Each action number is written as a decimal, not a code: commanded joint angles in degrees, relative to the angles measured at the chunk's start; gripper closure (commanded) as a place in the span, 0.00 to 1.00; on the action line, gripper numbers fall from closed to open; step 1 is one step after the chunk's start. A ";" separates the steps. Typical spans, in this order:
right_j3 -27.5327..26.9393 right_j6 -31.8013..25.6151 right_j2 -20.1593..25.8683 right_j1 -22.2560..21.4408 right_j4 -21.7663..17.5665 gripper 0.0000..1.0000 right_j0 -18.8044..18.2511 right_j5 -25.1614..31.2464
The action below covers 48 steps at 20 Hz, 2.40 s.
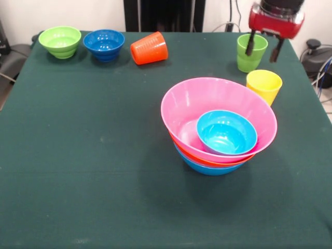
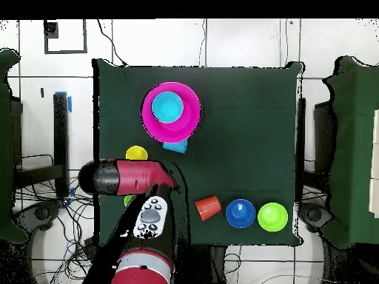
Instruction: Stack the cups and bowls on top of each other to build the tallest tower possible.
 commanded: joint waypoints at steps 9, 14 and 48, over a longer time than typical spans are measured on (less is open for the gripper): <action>-21.07 4.38 -5.70 14.01 -2.56 0.00 8.35 3.48; -22.28 3.05 -5.18 15.63 -2.91 0.00 7.46 2.25; -24.33 6.44 -8.33 17.46 -0.70 1.00 8.50 0.59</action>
